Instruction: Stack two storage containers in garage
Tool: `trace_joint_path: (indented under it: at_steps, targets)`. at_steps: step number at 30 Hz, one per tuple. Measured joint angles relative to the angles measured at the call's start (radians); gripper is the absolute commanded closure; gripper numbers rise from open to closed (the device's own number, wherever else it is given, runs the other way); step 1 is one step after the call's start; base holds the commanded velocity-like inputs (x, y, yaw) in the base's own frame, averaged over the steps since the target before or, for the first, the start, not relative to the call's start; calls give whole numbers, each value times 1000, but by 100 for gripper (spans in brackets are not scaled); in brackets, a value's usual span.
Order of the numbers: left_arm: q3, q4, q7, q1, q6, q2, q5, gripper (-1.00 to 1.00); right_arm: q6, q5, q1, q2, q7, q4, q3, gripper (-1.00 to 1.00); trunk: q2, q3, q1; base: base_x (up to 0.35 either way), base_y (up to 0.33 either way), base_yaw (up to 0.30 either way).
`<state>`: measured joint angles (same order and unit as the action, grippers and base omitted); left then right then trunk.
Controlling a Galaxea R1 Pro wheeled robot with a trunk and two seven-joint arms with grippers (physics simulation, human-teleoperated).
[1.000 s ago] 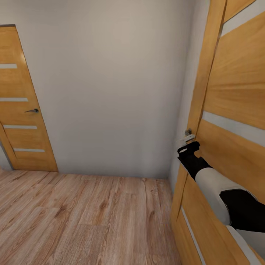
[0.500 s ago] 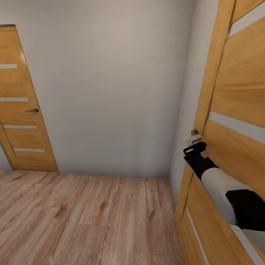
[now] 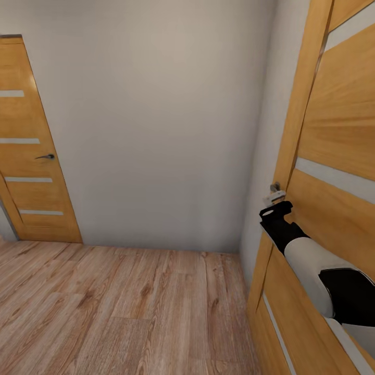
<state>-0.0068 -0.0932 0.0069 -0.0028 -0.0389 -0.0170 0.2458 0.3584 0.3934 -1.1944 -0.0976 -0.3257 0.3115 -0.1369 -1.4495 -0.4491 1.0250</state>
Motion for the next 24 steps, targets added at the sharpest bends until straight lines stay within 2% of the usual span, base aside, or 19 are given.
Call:
trace_joint_path:
  at_steps: [6,16,17,18,21,24]
  targets:
    - [0,0,0,0,0,-1,0,-100,1,5,0,4,1,1,24,-100,0,0,0,0,0,0]
    - [0,0,0,0,0,0,0,-100,62,10,-1,13,-7,4,23,-100,0,0,0,0,0,0]
    - [0,-1,0,0,0,0,0,-100,67,8,0,21,-10,2,36,-100,0,0,0,0,0,0]
    - [0,-1,0,0,0,-1,0,-100,69,8,0,40,-11,1,42,-100,0,0,0,0,0,0]
    - [0,0,0,0,0,-1,0,-100,71,8,0,91,-13,2,35,-100,0,0,0,0,0,0]
    - [0,0,0,0,0,-1,0,-100,72,6,0,128,-13,1,34,-100,0,0,0,0,0,0]
